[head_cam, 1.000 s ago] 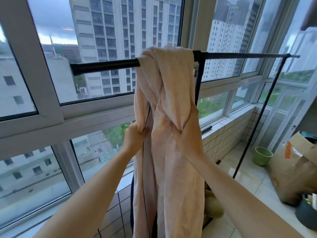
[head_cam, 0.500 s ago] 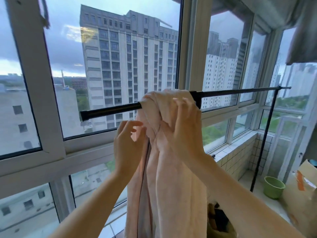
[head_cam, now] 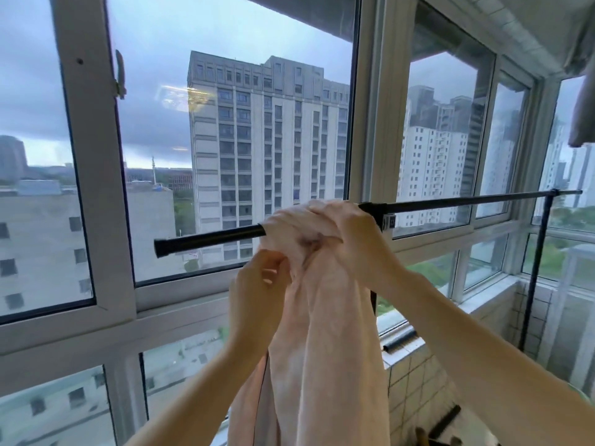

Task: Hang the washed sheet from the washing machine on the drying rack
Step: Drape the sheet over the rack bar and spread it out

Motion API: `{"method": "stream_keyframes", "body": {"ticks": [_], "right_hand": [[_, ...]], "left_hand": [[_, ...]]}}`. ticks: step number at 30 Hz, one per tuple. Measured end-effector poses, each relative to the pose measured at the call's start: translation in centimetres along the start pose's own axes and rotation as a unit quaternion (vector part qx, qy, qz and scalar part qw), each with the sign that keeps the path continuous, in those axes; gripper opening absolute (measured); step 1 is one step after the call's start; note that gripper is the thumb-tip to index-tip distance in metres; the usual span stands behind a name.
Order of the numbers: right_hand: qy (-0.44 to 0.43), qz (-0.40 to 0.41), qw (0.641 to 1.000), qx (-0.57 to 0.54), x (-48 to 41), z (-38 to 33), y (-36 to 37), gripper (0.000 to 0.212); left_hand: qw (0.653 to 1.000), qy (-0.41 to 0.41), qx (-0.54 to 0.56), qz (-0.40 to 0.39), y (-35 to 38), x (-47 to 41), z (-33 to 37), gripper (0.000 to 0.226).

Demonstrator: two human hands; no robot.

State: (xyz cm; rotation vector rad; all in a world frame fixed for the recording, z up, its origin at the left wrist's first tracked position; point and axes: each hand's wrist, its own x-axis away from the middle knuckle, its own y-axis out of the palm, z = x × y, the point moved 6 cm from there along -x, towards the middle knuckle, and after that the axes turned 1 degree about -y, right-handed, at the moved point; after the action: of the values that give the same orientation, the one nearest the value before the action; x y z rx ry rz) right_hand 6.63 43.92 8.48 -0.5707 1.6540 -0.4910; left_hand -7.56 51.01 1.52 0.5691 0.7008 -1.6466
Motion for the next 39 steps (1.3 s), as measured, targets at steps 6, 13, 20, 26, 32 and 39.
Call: {"method": "stream_keyframes", "body": {"ticks": [6,13,20,26,32,39], "right_hand": [[0.022,0.081,0.994,-0.072,-2.3,1.8,-4.0,0.017],[0.102,0.083,0.983,-0.125,-6.5,5.0,-4.4,0.025],[0.11,0.079,0.989,-0.06,-7.2,8.6,-5.9,0.008],[0.051,0.027,0.994,0.088,-4.7,10.4,-6.0,0.009],[-0.038,0.025,0.999,0.018,-4.1,8.2,-5.3,0.01],[0.003,-0.014,0.996,0.088,-0.7,2.1,-3.8,0.072]], "left_hand": [[0.975,0.196,-0.083,0.064,-0.8,-1.7,5.8,0.011],[0.944,0.187,-0.271,-0.017,1.3,-5.1,7.8,0.013],[0.934,0.097,-0.298,-0.169,3.0,-7.7,7.0,0.022],[0.91,0.189,-0.328,-0.17,4.3,-7.6,6.8,0.03],[0.903,0.221,-0.301,-0.213,6.4,-7.9,7.6,0.031],[0.92,0.18,-0.295,-0.185,6.2,-9.1,7.4,0.025]]}}
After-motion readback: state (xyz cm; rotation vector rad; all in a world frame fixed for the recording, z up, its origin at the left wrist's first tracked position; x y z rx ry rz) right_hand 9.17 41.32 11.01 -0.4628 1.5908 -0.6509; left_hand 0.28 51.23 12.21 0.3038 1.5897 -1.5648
